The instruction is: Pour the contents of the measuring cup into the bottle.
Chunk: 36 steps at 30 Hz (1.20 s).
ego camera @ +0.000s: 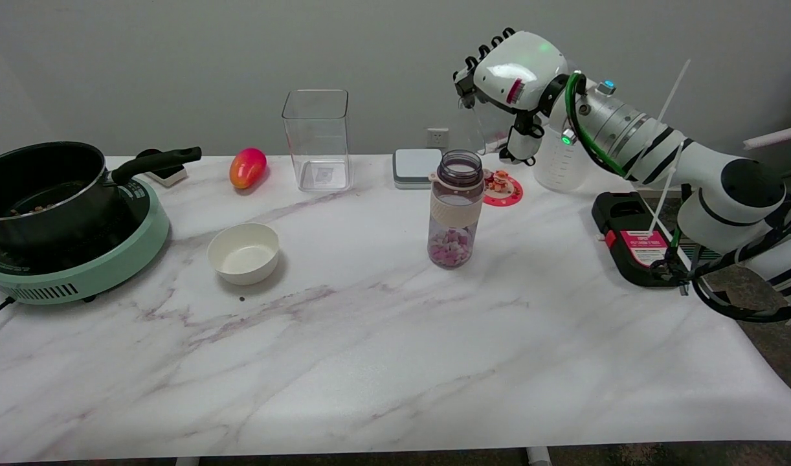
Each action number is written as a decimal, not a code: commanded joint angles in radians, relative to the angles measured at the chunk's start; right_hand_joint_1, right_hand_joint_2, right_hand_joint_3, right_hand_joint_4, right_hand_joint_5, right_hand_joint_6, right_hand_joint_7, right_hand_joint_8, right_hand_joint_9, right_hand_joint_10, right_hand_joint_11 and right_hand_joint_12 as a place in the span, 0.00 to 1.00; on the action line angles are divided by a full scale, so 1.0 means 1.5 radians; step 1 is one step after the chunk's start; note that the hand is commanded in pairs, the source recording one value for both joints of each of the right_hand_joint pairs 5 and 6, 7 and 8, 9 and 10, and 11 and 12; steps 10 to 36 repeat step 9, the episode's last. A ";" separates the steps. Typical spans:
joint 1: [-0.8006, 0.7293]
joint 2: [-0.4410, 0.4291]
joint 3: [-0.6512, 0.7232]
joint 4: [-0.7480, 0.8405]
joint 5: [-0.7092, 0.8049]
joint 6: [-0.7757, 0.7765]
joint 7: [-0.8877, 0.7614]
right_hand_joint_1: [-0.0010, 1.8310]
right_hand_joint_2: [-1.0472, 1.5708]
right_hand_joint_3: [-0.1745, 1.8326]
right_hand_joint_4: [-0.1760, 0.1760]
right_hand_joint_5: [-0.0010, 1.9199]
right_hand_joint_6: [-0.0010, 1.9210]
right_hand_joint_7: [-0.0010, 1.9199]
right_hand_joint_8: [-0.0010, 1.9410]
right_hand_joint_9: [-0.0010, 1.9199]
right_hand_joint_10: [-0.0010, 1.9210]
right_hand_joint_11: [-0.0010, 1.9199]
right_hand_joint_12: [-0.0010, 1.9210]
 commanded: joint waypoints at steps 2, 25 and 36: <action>-0.021 0.001 0.007 0.005 0.011 -0.050 0.081 0.86 0.72 0.47 0.50 0.94 0.94 0.98 0.97 0.81 0.81 0.73 0.73; -0.111 -0.007 0.099 0.017 0.073 -0.110 0.166 0.85 0.75 0.45 0.50 0.96 0.96 0.99 0.98 0.82 0.82 0.74 0.74; -0.111 -0.007 0.099 0.017 0.073 -0.110 0.166 0.85 0.75 0.45 0.50 0.96 0.96 0.99 0.98 0.82 0.82 0.74 0.74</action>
